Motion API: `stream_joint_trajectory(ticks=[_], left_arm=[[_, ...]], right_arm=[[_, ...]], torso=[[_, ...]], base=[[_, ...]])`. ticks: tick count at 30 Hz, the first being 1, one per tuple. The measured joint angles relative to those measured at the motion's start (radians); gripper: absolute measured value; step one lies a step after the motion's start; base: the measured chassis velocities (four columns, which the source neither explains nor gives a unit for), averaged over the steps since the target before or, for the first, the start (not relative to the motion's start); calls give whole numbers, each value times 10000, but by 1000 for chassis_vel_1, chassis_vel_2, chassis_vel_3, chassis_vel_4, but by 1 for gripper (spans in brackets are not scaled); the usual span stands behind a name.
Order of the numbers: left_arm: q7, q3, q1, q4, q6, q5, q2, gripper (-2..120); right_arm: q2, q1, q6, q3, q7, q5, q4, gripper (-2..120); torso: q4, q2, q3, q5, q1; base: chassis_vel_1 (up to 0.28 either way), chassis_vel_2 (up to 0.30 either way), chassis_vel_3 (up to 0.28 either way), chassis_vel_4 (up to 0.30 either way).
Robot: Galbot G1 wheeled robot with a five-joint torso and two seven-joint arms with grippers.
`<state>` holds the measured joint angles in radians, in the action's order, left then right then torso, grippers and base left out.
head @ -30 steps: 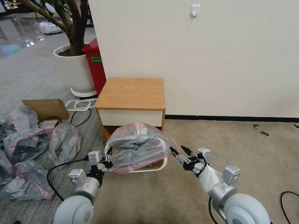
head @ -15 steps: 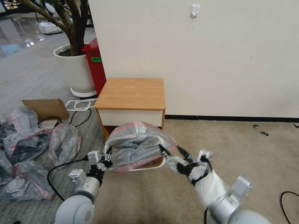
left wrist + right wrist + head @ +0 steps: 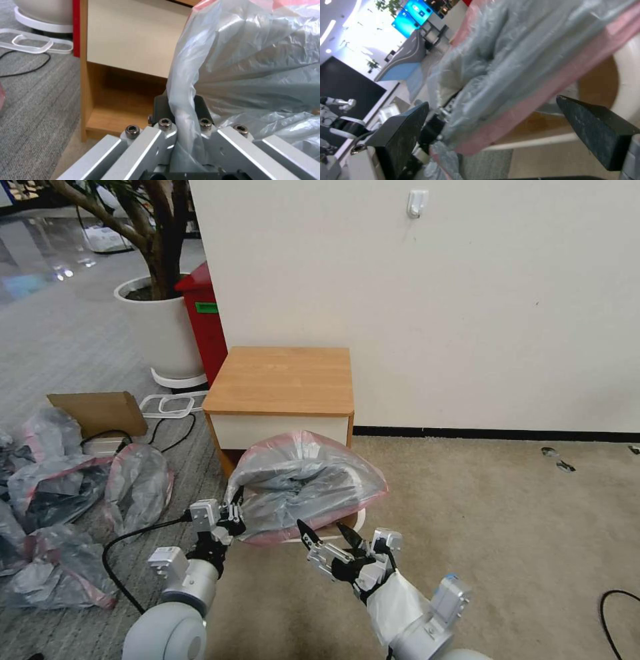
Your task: Pick up the garbage bag from the table and place it over the trash can.
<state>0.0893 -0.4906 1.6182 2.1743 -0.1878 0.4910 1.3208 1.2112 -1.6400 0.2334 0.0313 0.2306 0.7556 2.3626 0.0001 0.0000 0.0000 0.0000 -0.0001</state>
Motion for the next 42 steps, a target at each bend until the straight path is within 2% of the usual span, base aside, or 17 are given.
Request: stream_joint_trajectory(ticks=[13, 25, 30, 35, 38, 40, 41, 42], left_arm=[[-55, 15, 239, 294, 21, -113, 79, 0], [-36, 25, 343, 459, -20, 45, 179, 0], [-29, 26, 382, 484, -33, 99, 198, 0], [-30, 33, 405, 454, -38, 34, 217, 0], [-56, 69, 409, 389, -52, 4, 219, 0], [-46, 49, 406, 378, -48, -32, 219, 0], [-48, 39, 401, 363, -45, -91, 219, 0], [-48, 46, 401, 355, -45, -109, 220, 0]], right_arm=[[89, 338, -130, 59, 140, 120, -385, 97], [238, 711, -638, 40, -757, 454, -824, 97], [270, 814, -636, -12, -786, 462, -868, 94], [279, 850, -595, -68, -695, 484, -802, 84], [276, 863, -595, -47, -598, 482, -822, 70], [273, 865, -591, -36, -541, 481, -820, 67], [271, 875, -556, -30, -444, 480, -808, 60], [271, 881, -536, -27, -399, 480, -800, 59]], torso=[[0, 0, 0, 0, 0], [-1, 0, 0, 0, 1], [0, 0, 0, 0, 0], [-1, 0, 0, 1, 1], [-2, 0, 0, -3, 0], [-1, 0, 0, -2, 0], [-2, 0, 0, 5, 1], [-1, 0, 0, 6, 0]], base=[[0, 0, 0, 0], [0, 0, 0, 0], [0, 0, 0, 0], [0, 0, 0, 0], [0, 0, 0, 0], [0, 0, 0, 0], [0, 0, 0, 0], [0, 0, 0, 0]])
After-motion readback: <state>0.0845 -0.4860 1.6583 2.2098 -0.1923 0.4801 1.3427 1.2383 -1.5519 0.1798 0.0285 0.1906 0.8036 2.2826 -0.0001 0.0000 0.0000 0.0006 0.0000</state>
